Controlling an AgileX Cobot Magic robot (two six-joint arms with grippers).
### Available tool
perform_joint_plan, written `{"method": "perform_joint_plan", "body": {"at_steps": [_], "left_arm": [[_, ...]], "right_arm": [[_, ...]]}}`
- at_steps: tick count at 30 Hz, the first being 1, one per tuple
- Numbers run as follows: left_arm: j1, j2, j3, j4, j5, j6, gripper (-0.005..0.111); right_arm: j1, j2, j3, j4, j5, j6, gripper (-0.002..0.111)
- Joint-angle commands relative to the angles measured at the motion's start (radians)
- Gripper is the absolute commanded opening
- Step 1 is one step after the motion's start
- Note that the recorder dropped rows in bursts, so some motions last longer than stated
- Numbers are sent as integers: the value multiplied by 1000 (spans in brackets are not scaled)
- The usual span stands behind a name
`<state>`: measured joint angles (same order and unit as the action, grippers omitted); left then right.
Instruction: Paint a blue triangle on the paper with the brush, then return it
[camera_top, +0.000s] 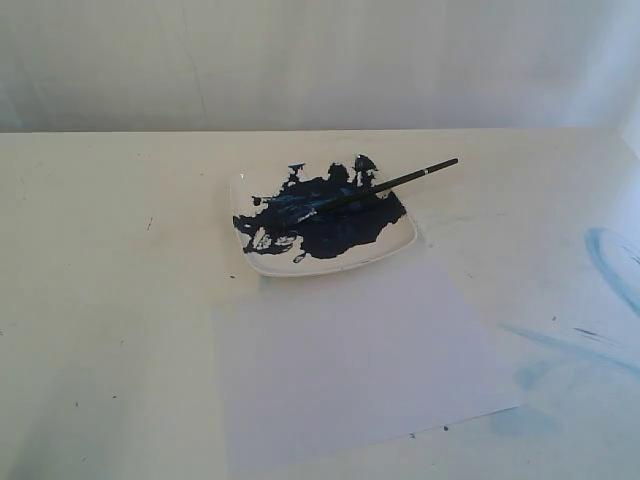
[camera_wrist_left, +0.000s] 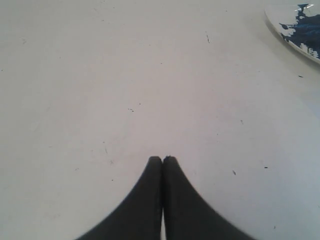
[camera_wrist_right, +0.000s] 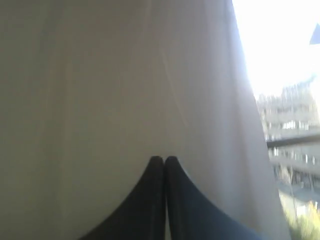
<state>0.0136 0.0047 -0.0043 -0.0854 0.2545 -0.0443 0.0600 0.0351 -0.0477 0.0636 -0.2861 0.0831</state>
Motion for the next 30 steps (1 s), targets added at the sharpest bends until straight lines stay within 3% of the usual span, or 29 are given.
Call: {"method": "perform_joint_plan", "body": {"at_steps": [1, 9, 15, 26, 28, 30], "left_arm": [[-4, -5, 4, -3, 0, -1, 0], [-4, -5, 4, -3, 0, -1, 0], [-4, -5, 4, -3, 0, -1, 0], [-4, -5, 4, -3, 0, -1, 0], [-4, -5, 4, -3, 0, -1, 0], [-4, -5, 4, -3, 0, -1, 0]], "right_arm": [[-2, 252, -141, 128, 182, 27, 0], [22, 940, -625, 181, 578, 33, 0], [22, 1161, -807, 442, 611, 46, 0], [1, 1693, -1223, 476, 675, -34, 0], [-11, 1783, -1291, 575, 760, -33, 0], [-24, 1907, -1356, 835, 887, -198, 0]]}}
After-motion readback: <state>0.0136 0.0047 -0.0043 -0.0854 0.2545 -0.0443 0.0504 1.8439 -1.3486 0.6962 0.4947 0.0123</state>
